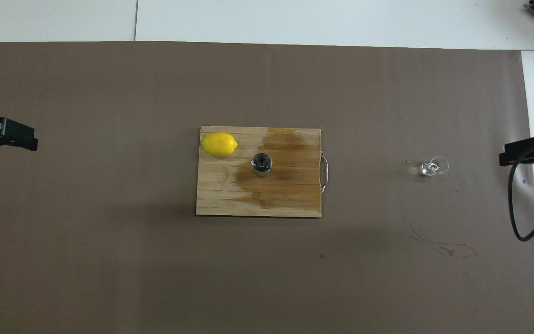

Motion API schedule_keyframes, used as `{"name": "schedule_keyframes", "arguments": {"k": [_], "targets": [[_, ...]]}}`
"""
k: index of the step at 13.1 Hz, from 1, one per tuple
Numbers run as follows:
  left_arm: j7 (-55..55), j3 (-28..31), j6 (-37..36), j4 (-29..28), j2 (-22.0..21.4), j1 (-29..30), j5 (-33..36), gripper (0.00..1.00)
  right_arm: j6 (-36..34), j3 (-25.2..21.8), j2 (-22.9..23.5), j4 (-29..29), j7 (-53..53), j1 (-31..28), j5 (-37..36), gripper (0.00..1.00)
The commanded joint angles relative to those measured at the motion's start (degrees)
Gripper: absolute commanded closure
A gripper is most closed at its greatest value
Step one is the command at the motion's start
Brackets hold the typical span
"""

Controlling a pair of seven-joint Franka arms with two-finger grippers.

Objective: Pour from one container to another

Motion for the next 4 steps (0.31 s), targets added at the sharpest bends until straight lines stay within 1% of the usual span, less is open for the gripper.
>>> {"name": "schedule_keyframes", "arguments": {"k": [1, 4], "targets": [[-0.9, 0.3, 1.1, -1.1, -1.2, -0.5, 0.3, 0.00, 0.6, 0.5, -0.1, -0.2, -0.4, -0.7, -0.8, 0.00], [-0.9, 0.3, 0.8, -1.3, -1.3, -0.4, 0.3, 0.00, 0.3, 0.5, -0.4, -0.4, -0.2, -0.7, -0.8, 0.00]]}}
